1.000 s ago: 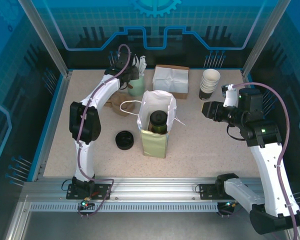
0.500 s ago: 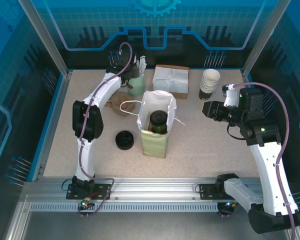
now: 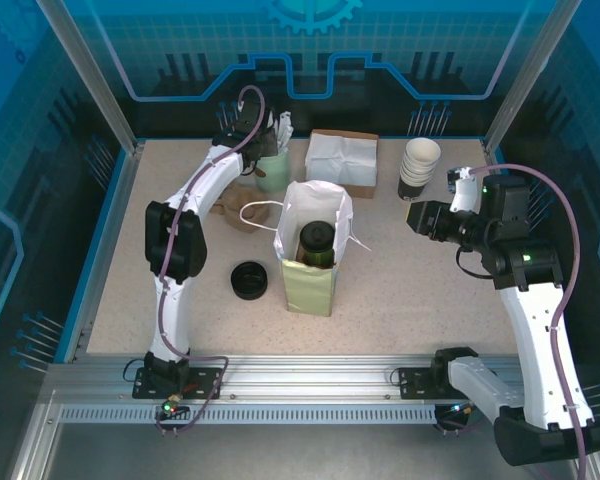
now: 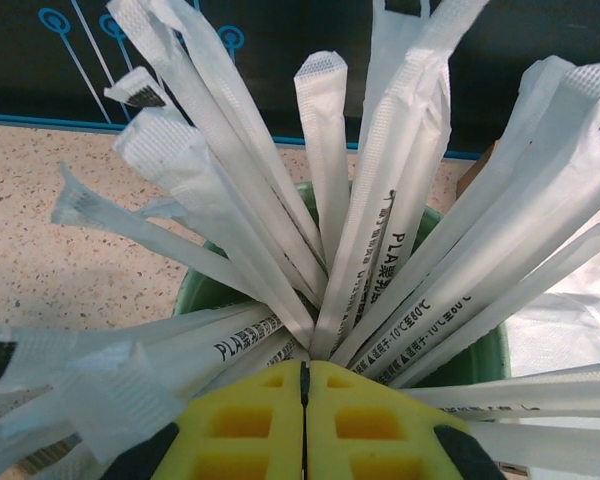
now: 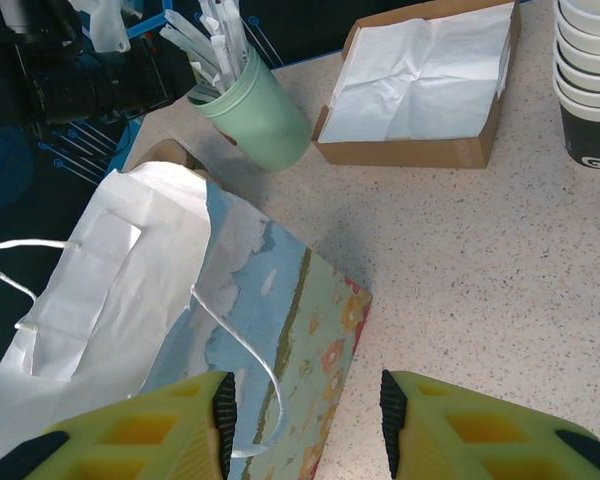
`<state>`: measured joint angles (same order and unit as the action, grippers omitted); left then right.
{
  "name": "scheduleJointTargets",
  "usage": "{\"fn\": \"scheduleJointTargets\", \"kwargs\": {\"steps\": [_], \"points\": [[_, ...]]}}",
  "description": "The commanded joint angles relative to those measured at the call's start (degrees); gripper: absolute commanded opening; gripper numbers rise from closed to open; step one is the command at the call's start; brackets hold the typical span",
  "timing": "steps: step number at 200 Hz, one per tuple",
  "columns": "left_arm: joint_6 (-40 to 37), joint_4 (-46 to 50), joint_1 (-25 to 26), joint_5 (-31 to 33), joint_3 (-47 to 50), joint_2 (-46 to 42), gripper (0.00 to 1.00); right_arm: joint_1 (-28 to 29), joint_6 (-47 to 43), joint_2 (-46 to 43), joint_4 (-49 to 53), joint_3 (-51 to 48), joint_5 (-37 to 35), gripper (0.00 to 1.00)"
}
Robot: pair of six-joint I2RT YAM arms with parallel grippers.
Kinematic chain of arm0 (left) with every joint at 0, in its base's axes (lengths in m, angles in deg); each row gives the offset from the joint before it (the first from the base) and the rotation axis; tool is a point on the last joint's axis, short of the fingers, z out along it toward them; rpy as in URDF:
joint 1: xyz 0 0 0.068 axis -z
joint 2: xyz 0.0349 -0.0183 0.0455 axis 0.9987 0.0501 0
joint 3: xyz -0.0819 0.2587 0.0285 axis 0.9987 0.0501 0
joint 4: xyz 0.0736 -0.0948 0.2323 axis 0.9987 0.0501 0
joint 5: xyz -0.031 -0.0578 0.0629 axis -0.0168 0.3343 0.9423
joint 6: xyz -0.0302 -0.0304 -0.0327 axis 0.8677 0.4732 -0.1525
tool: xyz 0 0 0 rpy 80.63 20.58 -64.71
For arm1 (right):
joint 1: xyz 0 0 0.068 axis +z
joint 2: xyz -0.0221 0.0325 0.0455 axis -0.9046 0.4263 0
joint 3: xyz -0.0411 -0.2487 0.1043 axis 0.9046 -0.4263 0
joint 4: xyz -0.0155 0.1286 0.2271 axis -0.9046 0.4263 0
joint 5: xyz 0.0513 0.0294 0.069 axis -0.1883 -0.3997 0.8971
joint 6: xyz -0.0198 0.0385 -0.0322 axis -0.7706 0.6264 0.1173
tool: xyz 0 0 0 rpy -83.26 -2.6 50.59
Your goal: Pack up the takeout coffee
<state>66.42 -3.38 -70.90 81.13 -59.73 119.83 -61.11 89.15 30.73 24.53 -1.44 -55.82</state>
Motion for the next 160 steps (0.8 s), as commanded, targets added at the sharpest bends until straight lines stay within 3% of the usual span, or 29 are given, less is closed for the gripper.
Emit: {"fn": "scheduleJointTargets", "kwargs": {"steps": [1, 60, 160], "points": [[-1.1, 1.9, -0.2, 0.6, -1.3, -6.0, 0.06, -1.1, -1.2, -0.1, -1.2, -0.6, 1.7, 0.44], [-3.3, 4.5, 0.5, 0.6, -1.1, -15.6, 0.07, -1.8, -1.3, -0.7, -1.4, -1.0, 2.6, 0.44], [-6.4, 13.6, 2.6, 0.5, -9.2, -26.8, 0.08, -2.1, -0.8, -2.4, -1.4, -1.9, 3.3, 0.44]]}}
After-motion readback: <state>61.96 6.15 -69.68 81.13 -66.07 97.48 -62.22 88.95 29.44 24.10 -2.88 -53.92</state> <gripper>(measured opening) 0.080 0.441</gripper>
